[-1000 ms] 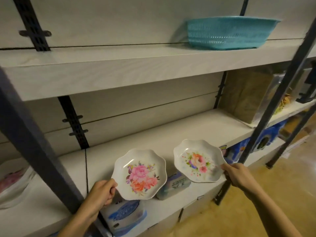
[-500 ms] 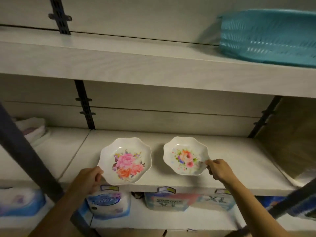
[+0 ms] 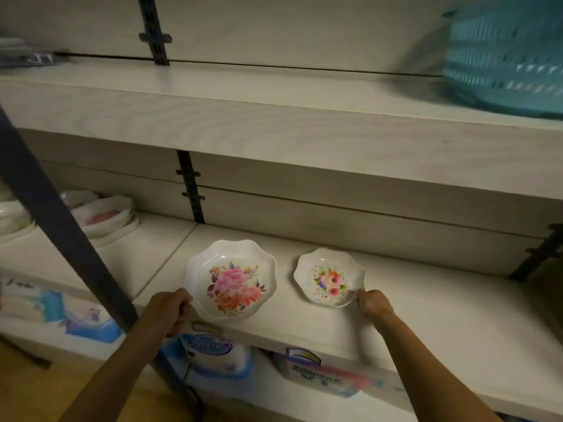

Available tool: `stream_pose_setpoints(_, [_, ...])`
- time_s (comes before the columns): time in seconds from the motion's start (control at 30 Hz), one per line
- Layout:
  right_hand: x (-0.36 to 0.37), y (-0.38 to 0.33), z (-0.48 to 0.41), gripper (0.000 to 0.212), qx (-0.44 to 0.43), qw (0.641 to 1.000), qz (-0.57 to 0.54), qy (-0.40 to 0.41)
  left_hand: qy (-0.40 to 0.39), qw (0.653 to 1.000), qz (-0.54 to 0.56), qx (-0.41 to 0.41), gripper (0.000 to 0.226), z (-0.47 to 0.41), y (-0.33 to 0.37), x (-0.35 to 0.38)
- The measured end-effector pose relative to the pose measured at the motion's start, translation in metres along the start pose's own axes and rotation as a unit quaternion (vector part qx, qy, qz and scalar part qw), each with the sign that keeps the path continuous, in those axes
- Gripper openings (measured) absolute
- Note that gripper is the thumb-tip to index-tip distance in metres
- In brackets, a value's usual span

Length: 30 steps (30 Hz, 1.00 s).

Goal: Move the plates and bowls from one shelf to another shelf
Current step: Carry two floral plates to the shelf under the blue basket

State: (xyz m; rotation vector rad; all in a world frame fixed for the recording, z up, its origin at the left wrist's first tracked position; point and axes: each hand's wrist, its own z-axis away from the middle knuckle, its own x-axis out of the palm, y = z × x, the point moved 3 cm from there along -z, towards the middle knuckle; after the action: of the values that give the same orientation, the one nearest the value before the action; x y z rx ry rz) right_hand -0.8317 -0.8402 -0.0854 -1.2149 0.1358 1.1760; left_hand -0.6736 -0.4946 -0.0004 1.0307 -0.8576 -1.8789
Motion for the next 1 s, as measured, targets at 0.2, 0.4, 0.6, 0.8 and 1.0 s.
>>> stream_pose_setpoints(0.2, [0.008,-0.007,-0.008,0.034,0.001,0.999,0.023,-0.032,-0.013,0.999,-0.003,0.031,0.043,-0.002,0.008,0.015])
stream_pose_setpoints(0.4, [-0.004,-0.006,0.0,0.053,-0.011,1.0,0.001,-0.026,-0.075,0.994,-0.019,0.074,0.04,-0.014,0.027,0.052])
stream_pose_setpoints(0.6, [-0.04,0.021,0.037,0.044,-0.044,0.998,-0.031,-0.029,-0.171,0.982,-0.045,0.069,0.038,-0.037,0.043,0.121])
stream_pose_setpoints(0.8, [-0.061,0.041,0.067,0.043,-0.041,0.995,-0.086,-0.018,-0.228,0.97,-0.069,0.052,0.037,-0.064,0.045,0.171])
stream_pose_setpoints(1.0, [-0.068,0.049,0.077,0.042,-0.03,0.993,-0.114,-0.007,-0.252,0.963,-0.082,0.052,0.033,-0.083,0.051,0.198])
